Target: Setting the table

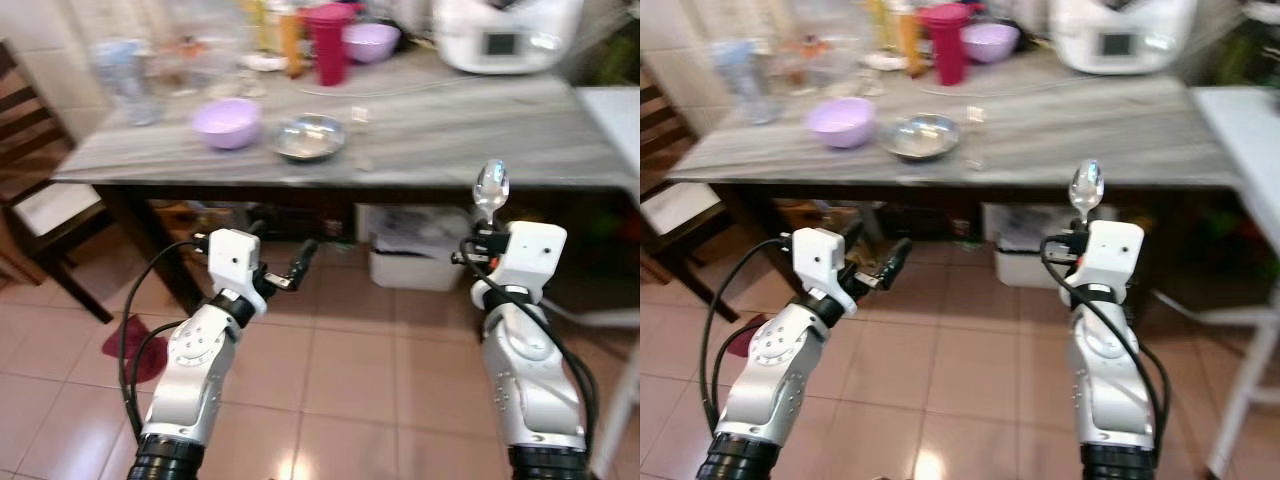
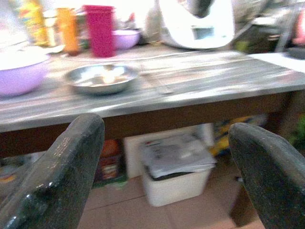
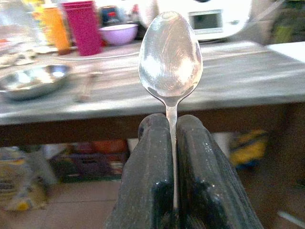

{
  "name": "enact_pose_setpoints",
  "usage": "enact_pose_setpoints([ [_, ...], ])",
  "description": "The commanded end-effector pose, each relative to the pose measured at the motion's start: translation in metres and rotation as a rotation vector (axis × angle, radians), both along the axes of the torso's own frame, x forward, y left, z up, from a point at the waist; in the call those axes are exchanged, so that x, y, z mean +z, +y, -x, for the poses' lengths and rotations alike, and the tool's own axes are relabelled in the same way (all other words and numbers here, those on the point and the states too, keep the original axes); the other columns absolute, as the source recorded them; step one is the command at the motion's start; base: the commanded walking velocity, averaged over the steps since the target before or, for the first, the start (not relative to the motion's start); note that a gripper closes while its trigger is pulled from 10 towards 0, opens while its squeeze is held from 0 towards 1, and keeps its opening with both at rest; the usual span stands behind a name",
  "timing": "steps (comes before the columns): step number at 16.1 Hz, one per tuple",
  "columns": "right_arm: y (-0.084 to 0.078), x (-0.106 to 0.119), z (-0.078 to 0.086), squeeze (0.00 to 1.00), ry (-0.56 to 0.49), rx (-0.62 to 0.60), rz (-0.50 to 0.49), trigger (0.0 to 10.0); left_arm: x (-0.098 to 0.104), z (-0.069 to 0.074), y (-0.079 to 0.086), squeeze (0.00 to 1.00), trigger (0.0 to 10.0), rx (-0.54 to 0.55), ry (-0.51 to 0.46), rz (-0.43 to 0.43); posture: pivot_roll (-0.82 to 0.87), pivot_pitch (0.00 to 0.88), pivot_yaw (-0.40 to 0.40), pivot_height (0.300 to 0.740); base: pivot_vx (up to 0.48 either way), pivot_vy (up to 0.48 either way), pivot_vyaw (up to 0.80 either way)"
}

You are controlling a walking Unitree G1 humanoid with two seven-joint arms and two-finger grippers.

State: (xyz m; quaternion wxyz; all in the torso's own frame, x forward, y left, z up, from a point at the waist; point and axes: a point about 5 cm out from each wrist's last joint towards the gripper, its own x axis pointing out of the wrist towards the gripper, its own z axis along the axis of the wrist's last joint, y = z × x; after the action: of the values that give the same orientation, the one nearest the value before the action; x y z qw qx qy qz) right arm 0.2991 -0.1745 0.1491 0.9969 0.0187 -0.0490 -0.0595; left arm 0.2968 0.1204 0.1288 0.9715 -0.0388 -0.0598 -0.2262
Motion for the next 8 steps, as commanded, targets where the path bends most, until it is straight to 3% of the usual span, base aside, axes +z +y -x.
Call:
enact_pose_setpoints([
  [1,0.0030,0.0049,-0.0006,0.00,-0.019,0.018,0.009,10.0,0.0009,-0.0005,0.0013,0.00,10.0,0.010,-0.001,-0.003,-0.23,0.098,0.084,0.740,0.435,0.000,0.00],
  [8,0.0020,0.0053,-0.0003,0.00,-0.020,0.016,0.016,10.0,0.0007,-0.0003,-0.0007,0.00,10.0,0.009,-0.001,0.002,-0.24,0.095,0.081,0.740,0.425,0.000,0.00],
])
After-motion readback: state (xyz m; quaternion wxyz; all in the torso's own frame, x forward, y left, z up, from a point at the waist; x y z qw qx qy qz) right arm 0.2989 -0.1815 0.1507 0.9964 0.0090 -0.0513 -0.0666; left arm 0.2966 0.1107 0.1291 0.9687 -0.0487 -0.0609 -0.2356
